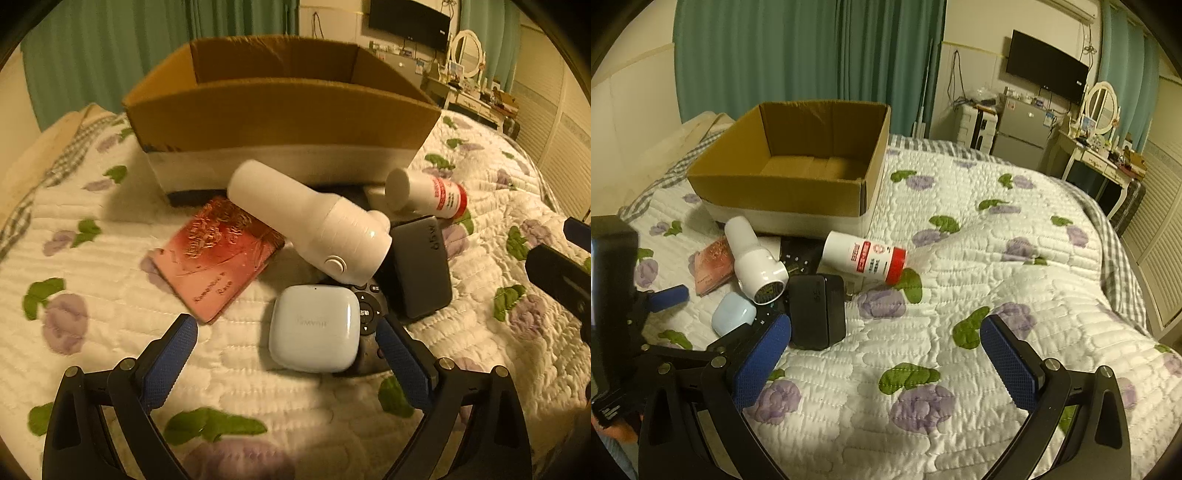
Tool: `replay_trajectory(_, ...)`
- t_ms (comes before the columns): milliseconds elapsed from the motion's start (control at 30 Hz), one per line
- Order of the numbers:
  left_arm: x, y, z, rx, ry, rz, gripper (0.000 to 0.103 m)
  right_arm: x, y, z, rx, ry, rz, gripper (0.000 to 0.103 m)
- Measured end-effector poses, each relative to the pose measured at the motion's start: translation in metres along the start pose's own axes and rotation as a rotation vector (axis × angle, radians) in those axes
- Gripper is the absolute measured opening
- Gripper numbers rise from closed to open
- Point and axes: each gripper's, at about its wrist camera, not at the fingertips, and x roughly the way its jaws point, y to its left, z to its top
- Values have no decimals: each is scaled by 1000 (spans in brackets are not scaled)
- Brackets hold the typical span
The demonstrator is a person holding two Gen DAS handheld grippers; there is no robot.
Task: Organize rigid objects
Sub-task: 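Grasp the blue earbud case with the left tool while the right grasps the black power bank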
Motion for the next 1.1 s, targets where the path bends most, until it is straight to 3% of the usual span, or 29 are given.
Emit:
replay_trajectory(133,6,-3,-2,22,20,-3,92,8,4,-1,-8,18,0,103)
replay_trajectory(167,5,-3,-2,22,18,-13,85,9,4,-1,-10,19,-1,103)
replay_trajectory(200,3,-2,-3,25,19,-25,70,10,5,-1,-13,20,-2,103)
replay_trajectory(267,1,1,-3,20,32,-88,51,12,7,-1,-15,22,-7,103)
replay_trajectory(400,-12,4,-4,37,22,-64,50,15,13,-1,-33,23,-16,103)
replay_trajectory(600,-56,21,2,36,-94,27,50,36,28,2,-54,61,-18,101)
replay_trajectory(667,-63,32,5,15,-117,43,50,46,36,3,-64,83,-21,94)
replay_trajectory(967,-50,45,11,-38,-97,76,50,82,56,-2,-78,160,-24,75)
replay_trajectory(1100,-46,44,10,-39,-94,71,50,90,56,0,-58,167,-41,74)
